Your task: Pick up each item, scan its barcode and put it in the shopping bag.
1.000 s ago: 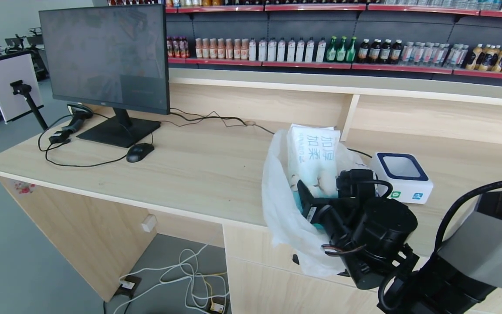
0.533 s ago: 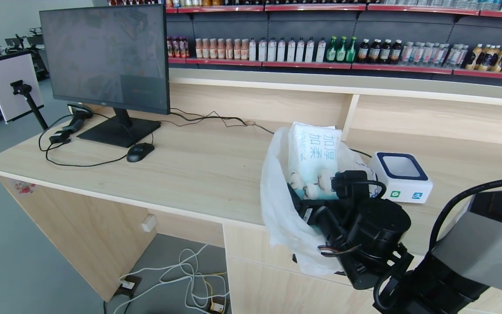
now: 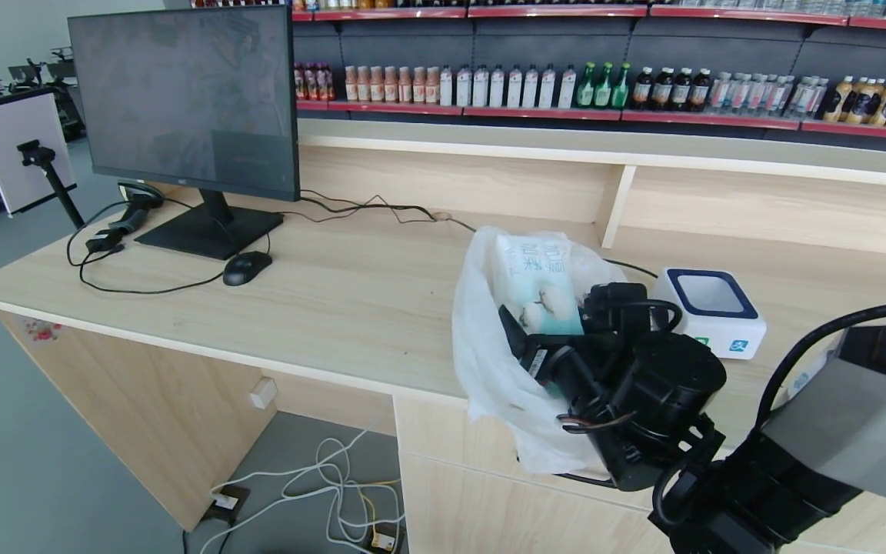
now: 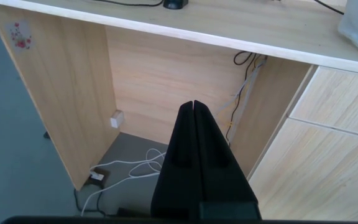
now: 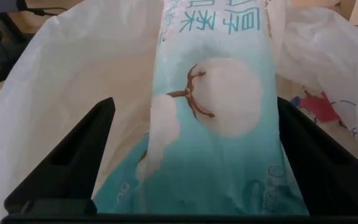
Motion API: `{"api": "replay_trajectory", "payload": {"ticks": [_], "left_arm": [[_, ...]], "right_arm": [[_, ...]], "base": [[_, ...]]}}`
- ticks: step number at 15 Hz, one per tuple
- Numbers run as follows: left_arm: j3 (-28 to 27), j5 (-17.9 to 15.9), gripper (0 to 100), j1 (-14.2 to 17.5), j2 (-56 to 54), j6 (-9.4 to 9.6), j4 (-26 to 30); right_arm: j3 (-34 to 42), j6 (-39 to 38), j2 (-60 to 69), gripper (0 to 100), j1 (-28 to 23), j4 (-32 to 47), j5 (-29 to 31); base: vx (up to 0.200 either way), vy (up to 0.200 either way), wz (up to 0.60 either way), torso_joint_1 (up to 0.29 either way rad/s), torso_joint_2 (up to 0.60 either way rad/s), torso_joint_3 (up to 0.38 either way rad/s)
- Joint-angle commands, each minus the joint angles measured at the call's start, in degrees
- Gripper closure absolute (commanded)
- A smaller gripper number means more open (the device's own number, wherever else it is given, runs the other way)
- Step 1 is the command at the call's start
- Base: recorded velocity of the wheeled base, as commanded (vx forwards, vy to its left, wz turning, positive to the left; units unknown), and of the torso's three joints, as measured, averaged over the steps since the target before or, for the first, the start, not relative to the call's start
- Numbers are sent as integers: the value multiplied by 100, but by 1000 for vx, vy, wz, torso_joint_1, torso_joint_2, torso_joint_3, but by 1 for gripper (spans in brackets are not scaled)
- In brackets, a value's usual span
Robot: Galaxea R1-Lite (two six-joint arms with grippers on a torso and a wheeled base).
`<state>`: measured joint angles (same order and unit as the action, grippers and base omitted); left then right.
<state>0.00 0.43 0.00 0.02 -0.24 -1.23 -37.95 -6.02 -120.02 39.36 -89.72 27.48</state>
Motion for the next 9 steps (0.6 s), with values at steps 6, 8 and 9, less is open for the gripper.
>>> {"api": "replay_trajectory", "payload": {"ticks": [6,8,9], "left_arm": [[0,1,100,0,-2,-2,18],[0,1,100,0,6,-2,18],[0,1,100,0,6,-2,18]], "right_arm": [[95,136,576,0,-148,-28,-23],[95,128,673,0,-139,-28,-296],[104,110,752,0,-139,-28,-401]], "base": [[0,0,0,0,0,0],[0,0,0,0,0,0],[0,0,0,0,0,0]]}}
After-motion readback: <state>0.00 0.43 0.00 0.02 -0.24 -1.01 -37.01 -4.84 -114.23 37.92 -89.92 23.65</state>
